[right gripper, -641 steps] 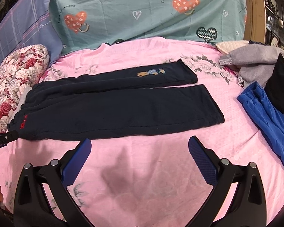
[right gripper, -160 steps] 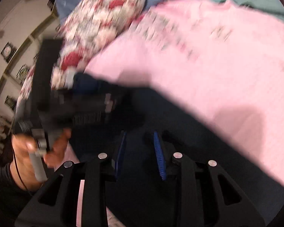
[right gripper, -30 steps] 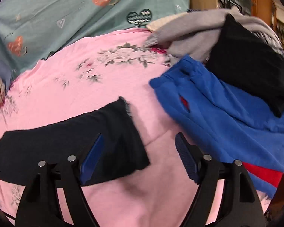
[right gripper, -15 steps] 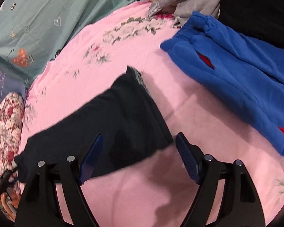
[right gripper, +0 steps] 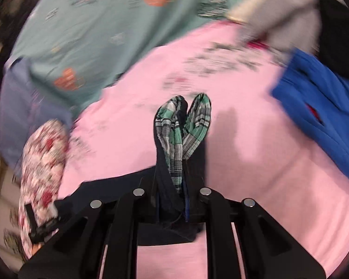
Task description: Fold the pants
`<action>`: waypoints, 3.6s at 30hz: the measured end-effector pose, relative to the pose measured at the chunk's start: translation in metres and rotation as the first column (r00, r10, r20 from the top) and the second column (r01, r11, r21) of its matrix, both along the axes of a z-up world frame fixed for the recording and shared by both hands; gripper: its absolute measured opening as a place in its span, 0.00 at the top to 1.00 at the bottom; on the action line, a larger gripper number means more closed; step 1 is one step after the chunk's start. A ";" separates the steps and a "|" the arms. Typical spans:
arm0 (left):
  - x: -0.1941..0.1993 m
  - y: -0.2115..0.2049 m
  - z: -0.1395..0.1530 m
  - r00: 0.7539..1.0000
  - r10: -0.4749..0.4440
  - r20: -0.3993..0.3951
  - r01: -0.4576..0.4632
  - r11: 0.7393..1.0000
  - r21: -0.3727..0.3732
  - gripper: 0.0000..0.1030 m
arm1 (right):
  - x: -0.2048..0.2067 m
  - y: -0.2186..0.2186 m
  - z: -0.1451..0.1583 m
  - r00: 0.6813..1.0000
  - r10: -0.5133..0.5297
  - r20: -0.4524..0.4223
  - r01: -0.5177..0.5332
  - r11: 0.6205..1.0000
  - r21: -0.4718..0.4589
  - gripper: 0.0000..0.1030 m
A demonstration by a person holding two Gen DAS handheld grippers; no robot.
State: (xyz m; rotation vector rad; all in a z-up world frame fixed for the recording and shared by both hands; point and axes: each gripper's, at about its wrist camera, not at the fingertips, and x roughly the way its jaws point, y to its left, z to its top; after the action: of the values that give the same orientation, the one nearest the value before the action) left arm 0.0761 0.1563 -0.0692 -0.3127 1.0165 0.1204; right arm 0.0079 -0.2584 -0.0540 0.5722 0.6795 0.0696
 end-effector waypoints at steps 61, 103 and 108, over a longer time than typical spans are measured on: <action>0.022 -0.165 -0.037 0.934 -0.346 -0.093 0.348 0.937 0.012 0.02 | 0.024 0.103 -0.063 0.830 0.515 -0.216 -0.551 0.818 -0.167 0.68; 0.045 -0.151 -0.026 0.972 -0.202 -0.121 0.203 0.979 -0.004 0.02 | 0.072 0.066 -0.061 0.927 0.326 -0.184 -0.364 0.900 -0.240 0.83; 0.018 -0.107 0.000 0.985 -0.162 -0.052 0.163 0.987 0.007 0.02 | 0.052 0.080 -0.050 0.917 0.379 -0.126 -0.397 0.896 -0.198 0.68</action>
State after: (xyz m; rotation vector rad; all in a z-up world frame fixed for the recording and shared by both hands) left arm 0.0944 0.0498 -0.0696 -0.2162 1.0878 -0.0139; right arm 0.0596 -0.1782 -0.1043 0.2196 0.8655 0.3428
